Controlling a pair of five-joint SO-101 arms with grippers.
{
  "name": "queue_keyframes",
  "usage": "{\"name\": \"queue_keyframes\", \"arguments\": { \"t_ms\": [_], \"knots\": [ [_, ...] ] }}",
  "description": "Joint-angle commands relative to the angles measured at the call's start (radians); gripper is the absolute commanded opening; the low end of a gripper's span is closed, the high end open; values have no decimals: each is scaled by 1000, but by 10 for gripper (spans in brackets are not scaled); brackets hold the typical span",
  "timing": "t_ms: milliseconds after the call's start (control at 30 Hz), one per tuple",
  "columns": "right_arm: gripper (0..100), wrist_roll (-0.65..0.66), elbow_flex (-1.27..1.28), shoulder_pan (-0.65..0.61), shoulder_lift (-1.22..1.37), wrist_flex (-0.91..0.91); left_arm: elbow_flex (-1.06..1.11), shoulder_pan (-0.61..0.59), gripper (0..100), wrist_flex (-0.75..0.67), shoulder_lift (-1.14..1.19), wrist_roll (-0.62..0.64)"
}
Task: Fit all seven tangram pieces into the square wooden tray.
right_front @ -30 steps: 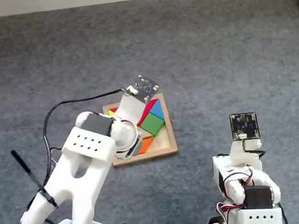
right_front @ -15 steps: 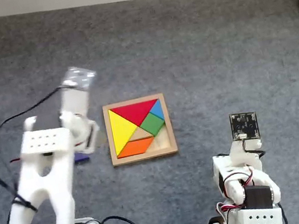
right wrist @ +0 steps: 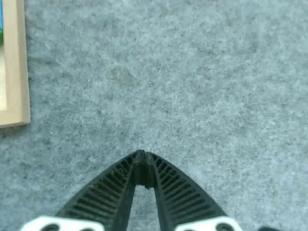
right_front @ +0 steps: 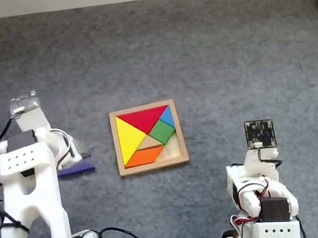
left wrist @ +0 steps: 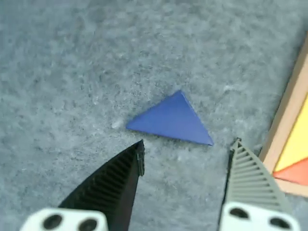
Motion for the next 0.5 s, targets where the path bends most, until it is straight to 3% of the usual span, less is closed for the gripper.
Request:
{"name": "queue_keyframes", "arguments": {
  "t_ms": [0,100,333,467],
  "knots": [
    [5,9,68,15,-12,-18,-2,-16,278,-9,-24,118],
    [5,9,68,15,-12,-18,47,-15,278,-83,-22,189],
    [5,9,68,15,-12,-18,242,10,274,-324,-22,204],
    [5,9,68,15,-12,-16,251,5,274,-370,-22,262]
  ]
}}
